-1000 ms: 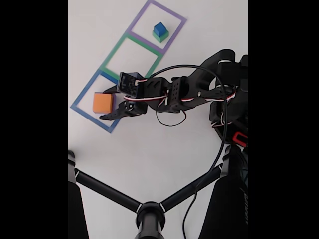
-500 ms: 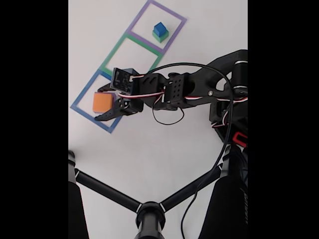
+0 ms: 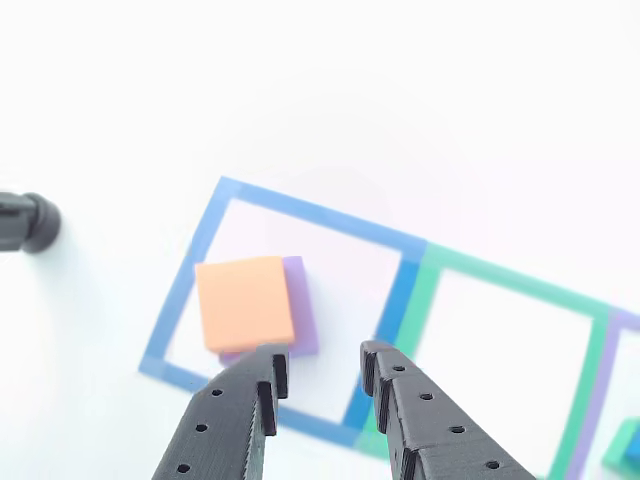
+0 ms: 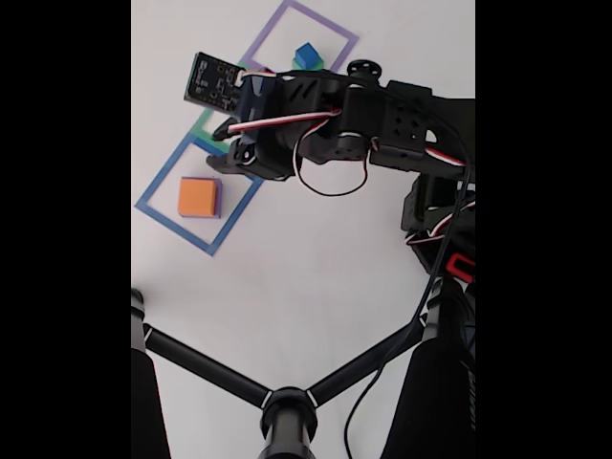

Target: Tower of hanoi

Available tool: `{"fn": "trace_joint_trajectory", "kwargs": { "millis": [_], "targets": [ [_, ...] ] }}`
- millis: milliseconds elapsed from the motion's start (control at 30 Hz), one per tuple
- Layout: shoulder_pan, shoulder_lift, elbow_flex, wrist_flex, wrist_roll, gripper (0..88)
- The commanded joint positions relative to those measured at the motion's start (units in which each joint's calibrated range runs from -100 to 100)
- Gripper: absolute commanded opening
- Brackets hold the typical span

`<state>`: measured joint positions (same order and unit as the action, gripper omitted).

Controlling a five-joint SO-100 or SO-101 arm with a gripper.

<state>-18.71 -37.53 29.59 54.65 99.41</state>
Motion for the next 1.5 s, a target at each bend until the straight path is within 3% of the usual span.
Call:
{"fn": "trace_joint_trajectory", "kwargs": {
  "millis": [0,233,433,1000,1467],
  "targets": [
    [2.89,-4.02,-15.23,17.33,0.59,2.6],
    [7.87,-4.34,-30.77,32.23,0.59,2.2],
    [13.15,-5.63,-35.50,37.49,0.59,1.8],
    [26.86,-8.38,-33.23,37.73,0.59,1.1],
    [36.73,-11.04,-22.95,30.45,0.59,3.6]
  ]
}}
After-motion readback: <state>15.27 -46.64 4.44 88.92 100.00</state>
